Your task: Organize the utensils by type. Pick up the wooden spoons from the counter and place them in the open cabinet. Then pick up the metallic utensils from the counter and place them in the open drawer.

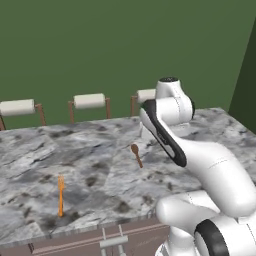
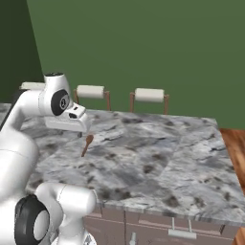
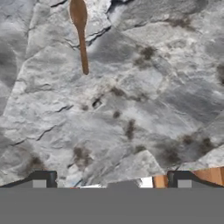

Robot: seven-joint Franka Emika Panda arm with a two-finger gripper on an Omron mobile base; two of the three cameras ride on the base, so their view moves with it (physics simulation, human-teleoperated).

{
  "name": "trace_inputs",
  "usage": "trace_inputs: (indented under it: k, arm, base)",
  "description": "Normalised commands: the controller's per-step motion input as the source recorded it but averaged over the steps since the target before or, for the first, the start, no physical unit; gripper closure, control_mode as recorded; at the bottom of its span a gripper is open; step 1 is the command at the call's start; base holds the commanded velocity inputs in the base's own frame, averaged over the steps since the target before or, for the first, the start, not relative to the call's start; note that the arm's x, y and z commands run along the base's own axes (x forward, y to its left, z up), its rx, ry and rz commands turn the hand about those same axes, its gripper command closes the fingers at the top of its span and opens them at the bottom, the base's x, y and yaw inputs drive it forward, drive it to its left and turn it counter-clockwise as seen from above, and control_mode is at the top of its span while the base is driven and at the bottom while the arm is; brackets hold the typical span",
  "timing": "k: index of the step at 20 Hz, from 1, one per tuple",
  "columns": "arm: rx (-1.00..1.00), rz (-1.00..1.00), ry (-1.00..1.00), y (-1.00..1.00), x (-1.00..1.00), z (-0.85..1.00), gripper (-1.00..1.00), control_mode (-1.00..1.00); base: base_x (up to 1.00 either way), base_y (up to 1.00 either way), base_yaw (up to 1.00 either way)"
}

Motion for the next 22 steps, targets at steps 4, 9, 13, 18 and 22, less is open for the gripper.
trace_inputs:
  k: [4, 9, 13, 18, 22]
  arm:
    - [-0.1, 0.0, 0.0, 0.2, 0.55, -0.54, -1.0, -1.0]
    - [0.02, 0.03, 0.04, 0.04, 0.5, -0.43, -1.0, -1.0]
    - [0.04, 0.02, 0.04, 0.02, 0.47, -0.4, -1.0, -1.0]
    - [0.0, 0.01, 0.0, 0.06, 0.32, -0.46, -1.0, -1.0]
    - [0.0, 0.0, -0.01, 0.13, 0.41, -0.32, -1.0, -1.0]
  base:
    - [0.0, 0.0, 0.0]
    - [0.0, 0.0, 0.0]
    - [0.0, 0.0, 0.0]
    - [0.0, 0.0, 0.0]
    - [0.0, 0.0, 0.0]
